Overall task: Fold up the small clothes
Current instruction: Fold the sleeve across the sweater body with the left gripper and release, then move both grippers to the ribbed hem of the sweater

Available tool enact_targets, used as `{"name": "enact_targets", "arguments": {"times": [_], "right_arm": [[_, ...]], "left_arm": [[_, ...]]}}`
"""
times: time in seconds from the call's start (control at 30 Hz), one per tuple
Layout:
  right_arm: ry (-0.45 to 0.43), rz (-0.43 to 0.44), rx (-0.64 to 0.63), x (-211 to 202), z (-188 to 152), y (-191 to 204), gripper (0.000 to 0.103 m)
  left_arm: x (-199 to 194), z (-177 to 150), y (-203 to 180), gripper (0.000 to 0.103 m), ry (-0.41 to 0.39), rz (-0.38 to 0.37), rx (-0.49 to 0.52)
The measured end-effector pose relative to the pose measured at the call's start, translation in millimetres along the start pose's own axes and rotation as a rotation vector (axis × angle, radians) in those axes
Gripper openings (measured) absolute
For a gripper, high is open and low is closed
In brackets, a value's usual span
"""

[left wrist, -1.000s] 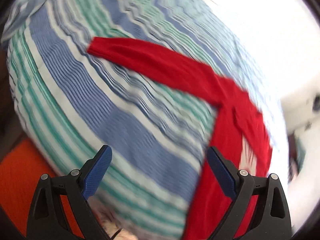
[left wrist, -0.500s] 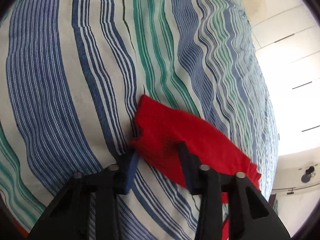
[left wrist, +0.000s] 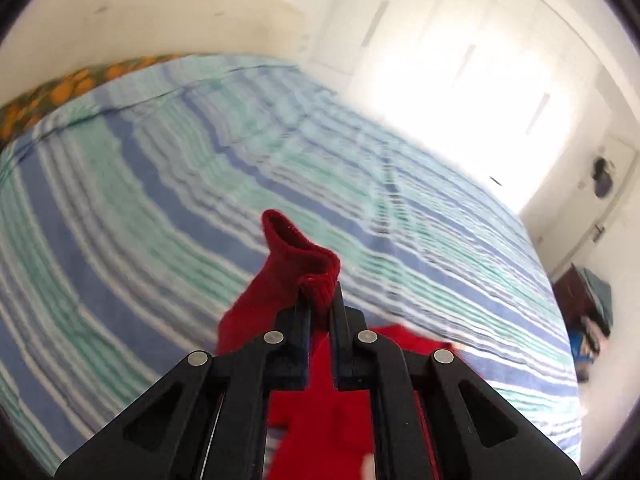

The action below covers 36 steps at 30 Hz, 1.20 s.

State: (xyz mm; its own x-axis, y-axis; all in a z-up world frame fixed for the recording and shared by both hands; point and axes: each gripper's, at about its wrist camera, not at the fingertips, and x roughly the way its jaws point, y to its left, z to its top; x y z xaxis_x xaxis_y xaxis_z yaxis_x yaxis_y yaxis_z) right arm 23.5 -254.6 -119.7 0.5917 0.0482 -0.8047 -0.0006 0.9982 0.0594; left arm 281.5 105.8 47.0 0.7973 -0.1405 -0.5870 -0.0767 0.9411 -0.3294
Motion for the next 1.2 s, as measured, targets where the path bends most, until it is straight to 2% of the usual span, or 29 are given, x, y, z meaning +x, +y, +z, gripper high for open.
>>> {"name": "enact_targets", "arguments": {"times": [0.07,0.1,0.13,0.2,0.23,0.3,0.37,0.4,0.43,0.47,0.5,0.53,0.57,0.63,0.77,0.83,0.9,1.0,1.1,1.2], "right_arm": [[-0.012,0.001,0.01,-4,0,-2,0.067],[-0.017,0.001,0.016,-5,1,-4,0.067],[-0.022,0.0,0.023,-6,1,-5,0.067],[-0.028,-0.002,0.039,-8,2,-9,0.067],[-0.031,-0.002,0.048,-9,2,-12,0.067],[-0.036,-0.005,0.066,-10,3,-16,0.067],[-0.043,-0.003,0.085,-13,3,-21,0.067],[-0.046,0.0,0.093,-13,2,-23,0.067],[-0.045,0.004,0.101,-13,2,-25,0.067],[-0.041,0.009,0.109,-12,2,-27,0.068],[-0.035,0.014,0.117,-10,2,-29,0.067],[-0.03,0.018,0.125,-7,2,-31,0.067],[-0.026,0.021,0.132,-4,2,-32,0.067],[-0.022,0.023,0.138,0,4,-32,0.068],[-0.011,0.027,0.126,5,3,-28,0.068],[0.006,0.023,0.109,8,1,-25,0.067],[0.002,0.006,0.099,7,1,-23,0.067],[-0.015,-0.018,0.109,4,3,-26,0.068],[-0.02,-0.032,0.124,1,5,-30,0.068],[-0.056,-0.015,0.082,-12,10,-20,0.067]], "left_arm": [[3,-22,-81,0.006,-0.011,-0.078,0.133],[8,-43,-119,0.007,0.004,-0.113,0.196],[14,-65,-147,0.012,0.03,-0.133,0.247],[34,-129,-194,0.036,0.167,-0.16,0.36],[47,-171,-210,0.055,0.281,-0.156,0.426],[52,-236,-212,0.049,0.418,-0.151,0.525],[37,-276,-195,0.048,0.472,-0.155,0.583],[24,-284,-184,0.048,0.481,-0.151,0.596],[11,-287,-171,0.05,0.483,-0.146,0.602],[-3,-288,-150,0.056,0.475,-0.134,0.598],[-13,-276,-139,0.06,0.462,-0.122,0.594],[-26,-268,-119,0.068,0.438,-0.104,0.588],[-40,-260,-96,0.076,0.397,-0.069,0.576],[-53,-239,-52,0.082,0.335,0.009,0.532],[-60,-225,27,0.083,0.295,0.145,0.402],[-57,-234,59,0.083,0.323,0.204,0.337],[-54,-237,85,0.081,0.373,0.225,0.26],[-55,-226,95,0.082,0.369,0.181,0.173],[-55,-226,91,0.082,0.373,0.195,0.194],[-61,-233,79,0.082,0.366,0.187,0.224]]}}
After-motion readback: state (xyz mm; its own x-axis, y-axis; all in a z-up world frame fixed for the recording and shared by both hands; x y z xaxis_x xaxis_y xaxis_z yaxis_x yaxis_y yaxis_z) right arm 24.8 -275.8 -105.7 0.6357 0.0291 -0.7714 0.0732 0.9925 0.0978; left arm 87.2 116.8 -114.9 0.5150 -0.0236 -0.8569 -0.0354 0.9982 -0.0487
